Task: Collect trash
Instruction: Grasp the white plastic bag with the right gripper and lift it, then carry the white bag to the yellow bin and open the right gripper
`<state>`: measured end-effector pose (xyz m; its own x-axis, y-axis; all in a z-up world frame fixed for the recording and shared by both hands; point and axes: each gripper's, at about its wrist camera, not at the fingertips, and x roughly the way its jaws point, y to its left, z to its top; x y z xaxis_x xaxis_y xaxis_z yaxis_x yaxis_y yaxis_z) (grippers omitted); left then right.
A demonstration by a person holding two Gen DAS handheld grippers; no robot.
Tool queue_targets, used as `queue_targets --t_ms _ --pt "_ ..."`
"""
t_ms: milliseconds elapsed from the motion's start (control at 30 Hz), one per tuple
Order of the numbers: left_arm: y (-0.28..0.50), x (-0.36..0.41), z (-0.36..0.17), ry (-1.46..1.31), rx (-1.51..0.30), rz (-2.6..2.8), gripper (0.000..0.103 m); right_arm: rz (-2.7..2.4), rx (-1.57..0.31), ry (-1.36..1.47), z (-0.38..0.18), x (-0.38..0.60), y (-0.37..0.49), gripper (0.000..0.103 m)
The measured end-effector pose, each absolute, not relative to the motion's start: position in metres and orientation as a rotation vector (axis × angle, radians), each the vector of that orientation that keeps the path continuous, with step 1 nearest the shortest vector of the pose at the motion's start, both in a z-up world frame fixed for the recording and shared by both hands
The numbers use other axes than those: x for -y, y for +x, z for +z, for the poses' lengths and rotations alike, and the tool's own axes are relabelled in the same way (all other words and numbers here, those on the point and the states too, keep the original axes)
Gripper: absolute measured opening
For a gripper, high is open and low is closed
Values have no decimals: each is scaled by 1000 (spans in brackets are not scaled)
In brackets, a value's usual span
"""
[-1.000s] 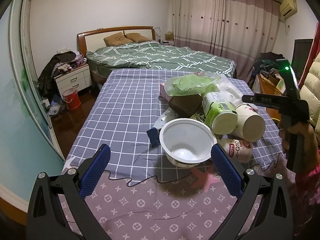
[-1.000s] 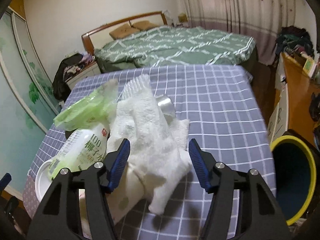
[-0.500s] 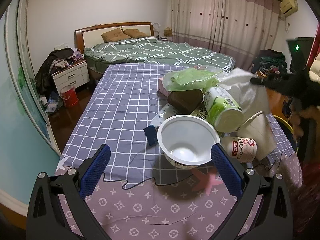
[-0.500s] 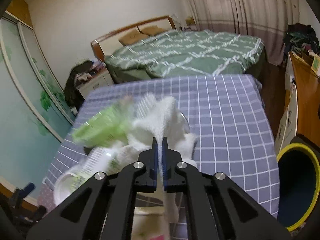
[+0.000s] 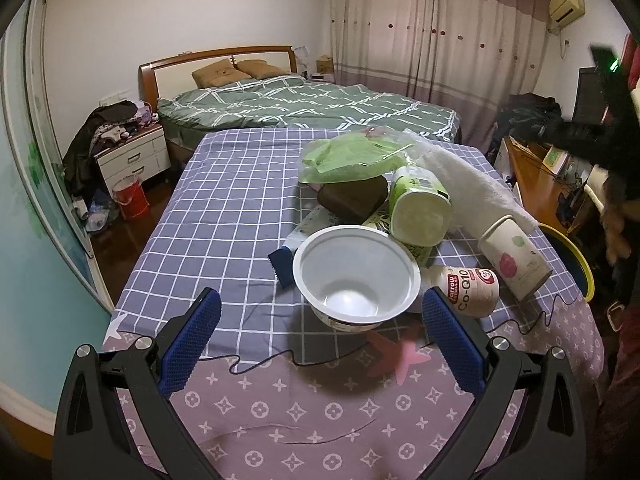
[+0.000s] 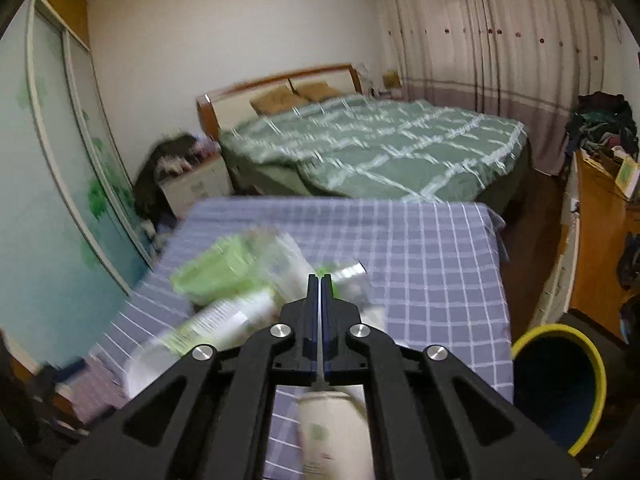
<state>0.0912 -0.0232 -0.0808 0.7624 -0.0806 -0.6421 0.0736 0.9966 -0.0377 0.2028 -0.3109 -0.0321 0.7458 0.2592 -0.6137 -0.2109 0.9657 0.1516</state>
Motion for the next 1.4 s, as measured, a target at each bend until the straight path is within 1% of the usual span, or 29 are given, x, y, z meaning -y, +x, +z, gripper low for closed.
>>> queue_targets --t_ms 33,67,100,200,300,367,400,433,467,500,533,633,733,967,1100,1233,1400 --pt "91 24 -81 -9 -699 -84 99 257 -705 67 -41 311 206 36" --pt "91 25 -81 -8 -700 -85 99 256 -719 62 -50 309 209 48" --pt "91 26 -81 -7 -701 -85 99 255 -736 51 -58 306 210 50" --pt "89 26 -81 -5 -704 -86 99 238 -779 -4 -79 299 211 50" --pt "90 25 -79 -1 -706 -86 99 168 -783 -35 -89 304 203 51" --pt "91 25 -80 -3 -707 -85 99 159 -791 -9 -93 313 198 51" --pt "91 25 -81 -5 -709 -86 99 165 -801 6 -95 317 197 49" --pt "92 26 -82 -8 -713 -90 99 177 -813 20 -98 321 196 34" --pt "93 27 -83 -8 -717 -94 99 198 -829 42 -100 325 195 23" --pt "94 28 -83 -6 -719 -96 99 217 -837 65 -100 328 196 10" --pt "94 30 -84 -1 -723 -101 99 228 -831 83 -98 331 194 2" --pt "93 33 -84 12 -720 -109 99 252 -789 115 -84 333 185 2" --pt "91 35 -81 16 -710 -108 99 305 -727 152 -59 330 174 2" --pt "91 38 -80 17 -712 -112 99 390 -547 203 17 340 152 2" --pt "89 40 -80 19 -708 -122 99 383 -472 184 48 344 137 2" --pt "88 40 -80 20 -713 -131 99 327 -426 160 63 358 124 2" --pt "89 43 -81 22 -718 -145 99 207 -437 174 57 400 118 2"
